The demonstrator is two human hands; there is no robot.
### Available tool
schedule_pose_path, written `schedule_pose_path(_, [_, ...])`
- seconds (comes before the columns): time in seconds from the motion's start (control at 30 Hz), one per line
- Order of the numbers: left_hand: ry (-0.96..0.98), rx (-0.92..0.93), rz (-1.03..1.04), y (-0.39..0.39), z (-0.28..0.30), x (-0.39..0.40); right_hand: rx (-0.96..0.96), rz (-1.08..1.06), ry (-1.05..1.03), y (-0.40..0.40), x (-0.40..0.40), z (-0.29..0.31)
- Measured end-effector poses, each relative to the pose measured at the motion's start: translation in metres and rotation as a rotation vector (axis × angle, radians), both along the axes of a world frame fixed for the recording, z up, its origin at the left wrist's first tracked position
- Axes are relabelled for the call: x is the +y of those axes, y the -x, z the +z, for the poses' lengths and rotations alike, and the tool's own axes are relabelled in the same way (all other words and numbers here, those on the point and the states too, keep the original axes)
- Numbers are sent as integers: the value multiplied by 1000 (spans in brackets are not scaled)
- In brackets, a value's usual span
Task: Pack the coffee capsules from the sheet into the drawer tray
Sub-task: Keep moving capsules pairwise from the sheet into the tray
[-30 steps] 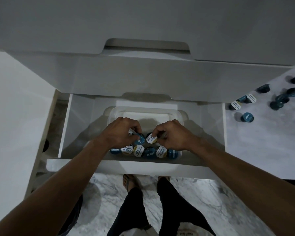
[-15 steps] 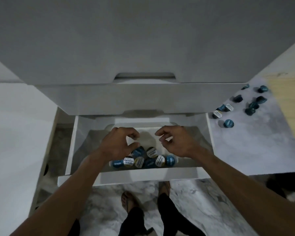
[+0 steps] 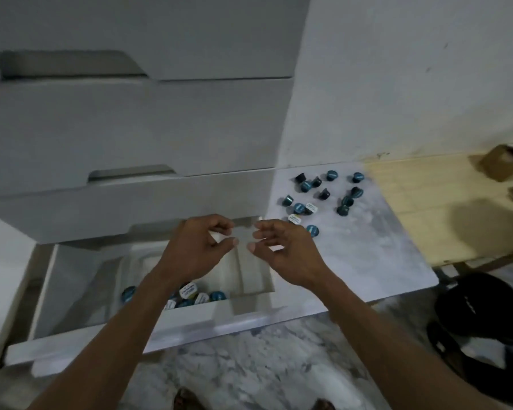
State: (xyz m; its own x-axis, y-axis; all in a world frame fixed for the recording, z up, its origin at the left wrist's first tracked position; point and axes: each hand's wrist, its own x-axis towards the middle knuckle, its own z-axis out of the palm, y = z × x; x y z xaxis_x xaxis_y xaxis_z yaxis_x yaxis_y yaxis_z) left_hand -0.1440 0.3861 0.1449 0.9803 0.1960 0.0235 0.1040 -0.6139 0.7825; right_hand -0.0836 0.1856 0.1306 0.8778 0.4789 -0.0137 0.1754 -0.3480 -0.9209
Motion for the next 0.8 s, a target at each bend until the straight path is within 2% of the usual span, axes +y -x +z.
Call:
schedule_pose_path(0.13, [39,14,16,-22,-2,-100,-21,-96,22,-14,-99,-3])
schedule_pose_path(0.37, [16,117,-26,-62,-30,-243,-11,-218,214,-52,-250,-10])
schedule_pose_path(0.53, [-95,203,53,-94,-44,-271,-18,-252,266,-101,-279,-22])
schedule_pose_path(0.8, [-158,247,323,-141,-105,-260,-3,-137,444,-178,-271,-71])
